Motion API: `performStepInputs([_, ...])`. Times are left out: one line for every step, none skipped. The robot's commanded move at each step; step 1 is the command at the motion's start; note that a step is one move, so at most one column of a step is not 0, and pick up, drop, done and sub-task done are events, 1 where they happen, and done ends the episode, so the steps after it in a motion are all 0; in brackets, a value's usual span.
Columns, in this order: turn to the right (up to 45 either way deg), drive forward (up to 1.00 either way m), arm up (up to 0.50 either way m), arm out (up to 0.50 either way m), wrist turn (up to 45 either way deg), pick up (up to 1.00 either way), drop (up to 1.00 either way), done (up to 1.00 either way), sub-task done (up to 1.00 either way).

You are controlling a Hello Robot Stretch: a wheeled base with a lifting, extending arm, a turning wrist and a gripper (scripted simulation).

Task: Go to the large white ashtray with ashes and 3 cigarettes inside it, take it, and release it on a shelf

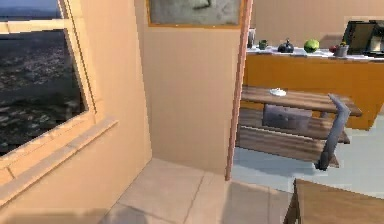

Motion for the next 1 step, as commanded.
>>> performStepInputs([18.0, 0.00, 0.00, 0.00, 0.0, 0.00, 0.00, 0.00, 0.00])
